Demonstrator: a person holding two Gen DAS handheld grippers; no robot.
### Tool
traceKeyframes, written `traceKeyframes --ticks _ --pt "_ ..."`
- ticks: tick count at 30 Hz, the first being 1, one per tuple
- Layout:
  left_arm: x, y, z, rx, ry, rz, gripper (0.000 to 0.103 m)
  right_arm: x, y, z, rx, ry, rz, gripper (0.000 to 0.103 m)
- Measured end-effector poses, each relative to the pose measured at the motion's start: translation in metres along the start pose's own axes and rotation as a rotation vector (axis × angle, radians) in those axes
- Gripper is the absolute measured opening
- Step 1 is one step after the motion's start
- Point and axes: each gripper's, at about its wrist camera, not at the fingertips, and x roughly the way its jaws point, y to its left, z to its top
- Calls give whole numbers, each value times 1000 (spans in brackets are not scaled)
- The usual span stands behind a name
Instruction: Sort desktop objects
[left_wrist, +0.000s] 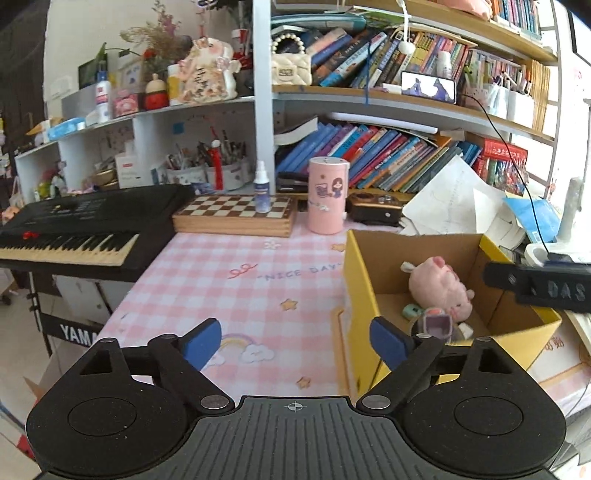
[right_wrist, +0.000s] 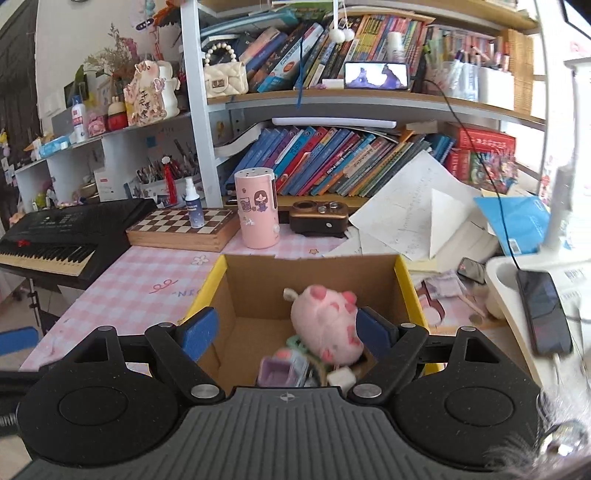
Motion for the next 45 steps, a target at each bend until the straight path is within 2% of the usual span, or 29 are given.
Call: traceKeyframes --ticks 3,13,19,29,32,45 --pt "-14 12 -11 -3 -7 13 97 -19 9 -21 10 -14 -29 81" --pt "-54 43 -46 -15 26 44 98 -72 43 -79 54 -23 -90 81" --pt "-73 50 -65 2 41 32 98 -90 60 -102 68 13 -118 83" --pt "-82 63 -80 -12 83 22 98 -108 80 -120 59 32 -121 93" --pt "-83 66 -84 -19 96 16 98 -111 86 -125 47 43 -116 102" --pt "-91 67 -92 12 104 15 98 -115 97 -133 42 76 -132 103"
